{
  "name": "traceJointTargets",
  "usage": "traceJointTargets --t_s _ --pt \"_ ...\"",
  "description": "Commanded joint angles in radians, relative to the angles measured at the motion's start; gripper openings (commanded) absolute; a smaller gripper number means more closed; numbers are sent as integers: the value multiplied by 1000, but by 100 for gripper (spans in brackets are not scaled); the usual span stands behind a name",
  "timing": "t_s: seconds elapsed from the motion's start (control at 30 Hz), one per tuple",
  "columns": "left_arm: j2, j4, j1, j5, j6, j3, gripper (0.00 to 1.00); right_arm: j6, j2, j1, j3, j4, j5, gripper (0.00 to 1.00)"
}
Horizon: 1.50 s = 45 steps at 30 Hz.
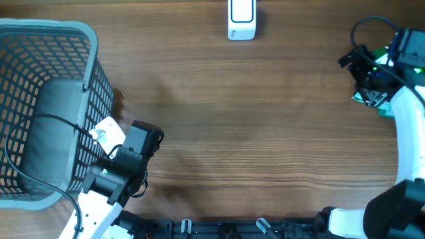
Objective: Scan the item barcode
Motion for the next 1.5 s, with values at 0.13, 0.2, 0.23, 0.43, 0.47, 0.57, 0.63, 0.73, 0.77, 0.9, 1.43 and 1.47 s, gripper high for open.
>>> traceJointTargets --t_s 0.13,0.2,0.23,0.43,0.47,0.57,0.63,0.73,0.77,0.9,1.43,1.47 --pt "-6 0 3 -3 8 -3 100 -117 -148 364 17 11 59 100" --pt "-6 0 3 -3 8 -3 100 -121 -200 449 17 7 118 100" --pt "-6 0 3 -3 8 -3 100 -124 -244 506 17 2 156 100" --pt "-6 0 3 -3 8 -3 100 -121 -435 667 17 -58 235 100" --pt "-6 0 3 -3 8 -3 100 -120 -461 670 17 -78 220 100" --pt "-6 0 3 -3 8 -3 100 -120 -514 670 17 -109 216 100" --pt "-6 0 3 -3 8 -3 100 -120 -518 669 17 -109 216 100" --pt "-6 0 3 -3 8 -3 100 -121 -505 669 17 -109 216 100" --pt "-6 0 3 -3 8 -3 100 -125 -497 669 17 -111 217 100" --pt "-6 0 3 -3 8 -3 100 -212 -460 669 17 -111 228 100" --pt "-6 0 3 -3 8 -3 100 -411 -714 446 -162 49 219 100" --pt "-6 0 3 -3 8 -3 100 -411 -779 433 -229 101 218 100"
